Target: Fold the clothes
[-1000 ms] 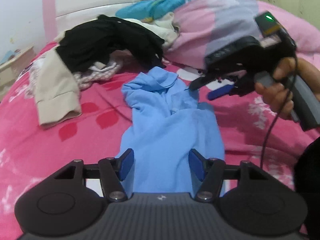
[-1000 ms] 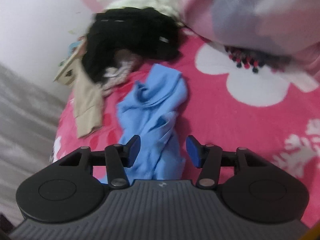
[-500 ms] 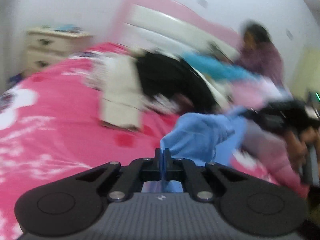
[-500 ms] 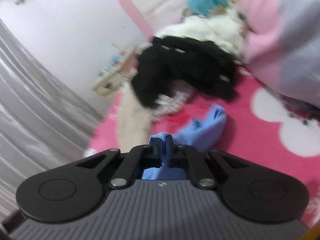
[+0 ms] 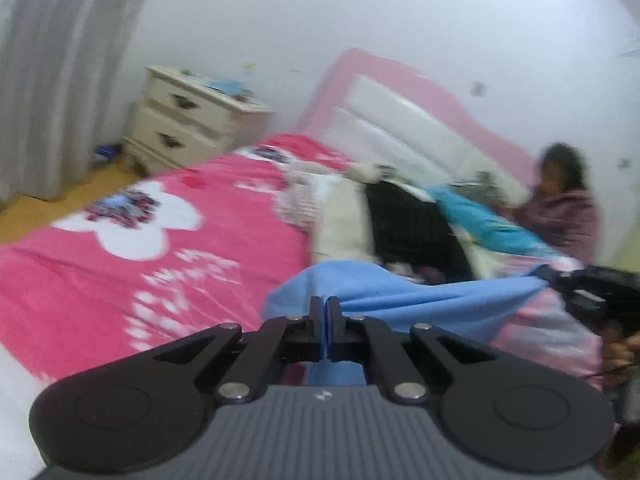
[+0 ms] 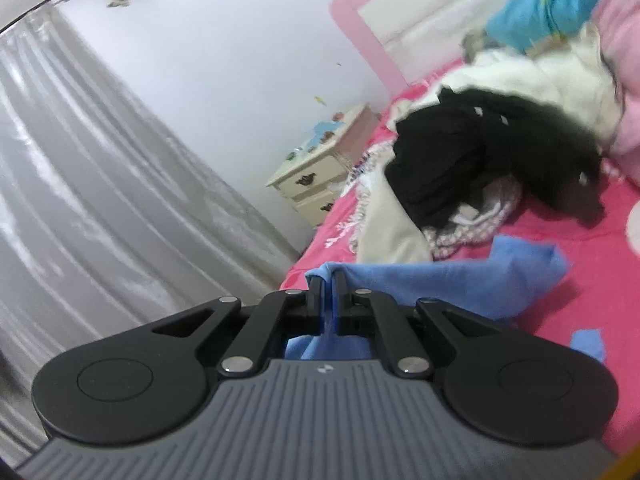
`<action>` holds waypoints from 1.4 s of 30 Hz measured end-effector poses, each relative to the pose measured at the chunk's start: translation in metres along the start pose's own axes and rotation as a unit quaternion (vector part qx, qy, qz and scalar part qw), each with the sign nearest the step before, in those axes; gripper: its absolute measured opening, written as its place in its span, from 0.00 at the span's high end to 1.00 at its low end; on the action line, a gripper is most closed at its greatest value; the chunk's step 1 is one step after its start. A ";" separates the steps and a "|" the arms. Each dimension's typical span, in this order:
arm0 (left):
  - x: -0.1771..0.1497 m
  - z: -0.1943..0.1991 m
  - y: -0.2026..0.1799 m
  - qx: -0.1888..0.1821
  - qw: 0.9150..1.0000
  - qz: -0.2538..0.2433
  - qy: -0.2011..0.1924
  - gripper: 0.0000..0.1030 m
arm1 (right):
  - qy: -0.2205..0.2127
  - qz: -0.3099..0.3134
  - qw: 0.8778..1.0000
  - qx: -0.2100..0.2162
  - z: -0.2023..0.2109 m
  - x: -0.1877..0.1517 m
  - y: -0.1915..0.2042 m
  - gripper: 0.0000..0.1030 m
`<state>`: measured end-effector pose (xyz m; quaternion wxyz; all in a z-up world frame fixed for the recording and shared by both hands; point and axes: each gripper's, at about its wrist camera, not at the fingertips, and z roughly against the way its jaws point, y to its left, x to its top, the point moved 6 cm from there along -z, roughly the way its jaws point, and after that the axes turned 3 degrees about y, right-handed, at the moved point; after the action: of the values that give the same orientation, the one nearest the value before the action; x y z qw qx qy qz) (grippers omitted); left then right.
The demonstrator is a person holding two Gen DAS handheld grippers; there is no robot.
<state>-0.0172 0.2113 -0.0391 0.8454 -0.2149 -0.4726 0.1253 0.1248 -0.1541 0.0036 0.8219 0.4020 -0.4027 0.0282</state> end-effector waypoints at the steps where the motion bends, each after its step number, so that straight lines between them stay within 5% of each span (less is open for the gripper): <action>1: -0.002 0.011 -0.009 -0.026 1.000 -0.005 0.007 0.98 | -0.001 0.009 1.000 0.000 0.013 -0.001 0.004 0.98; 5: -0.025 0.041 -0.042 -0.104 0.993 -0.025 0.055 0.98 | 0.004 0.040 0.999 -0.010 0.067 -0.011 0.011 0.99; 9: -0.077 0.046 -0.075 -0.146 0.975 -0.064 0.158 0.98 | 0.071 0.028 0.995 -0.064 0.112 -0.043 -0.016 0.99; 14: -0.159 0.015 -0.098 -0.159 0.926 -0.129 0.317 0.95 | 0.186 -0.010 0.971 -0.152 0.127 -0.094 -0.075 0.98; 18: -0.198 0.008 -0.104 -0.114 0.894 -0.201 0.383 0.82 | 0.226 -0.007 0.951 -0.212 0.130 -0.120 -0.103 0.95; 21: -0.196 0.015 -0.107 -0.100 0.895 -0.228 0.370 0.78 | 0.202 0.026 0.945 -0.255 0.143 -0.119 -0.104 0.94; 23: -0.178 0.015 -0.110 -0.095 0.903 -0.233 0.348 0.72 | 0.176 0.030 0.946 -0.269 0.155 -0.113 -0.102 0.94; 26: -0.154 -0.001 -0.115 -0.087 0.915 -0.252 0.303 0.72 | 0.157 -0.023 0.961 -0.228 0.166 -0.110 -0.098 0.91; 29: -0.137 -0.028 -0.134 -0.089 0.909 -0.320 0.250 0.69 | 0.177 -0.067 0.965 -0.184 0.155 -0.122 -0.083 0.78; 33: -0.131 -0.082 -0.181 -0.132 0.866 -0.437 0.205 0.65 | 0.213 -0.083 0.958 -0.174 0.131 -0.150 -0.061 0.62; 38: -0.148 -0.159 -0.242 -0.211 0.783 -0.547 0.208 0.65 | 0.278 -0.083 0.942 -0.167 0.114 -0.192 -0.042 0.60; 42: -0.167 -0.191 -0.274 -0.285 0.723 -0.580 0.245 0.63 | 0.289 -0.067 0.939 -0.173 0.123 -0.195 -0.044 0.58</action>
<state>0.0611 -0.1446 -0.1192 0.7380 -0.1530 -0.2949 -0.5873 -0.0684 -0.2141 -0.1146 0.9598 0.2538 -0.1189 0.0177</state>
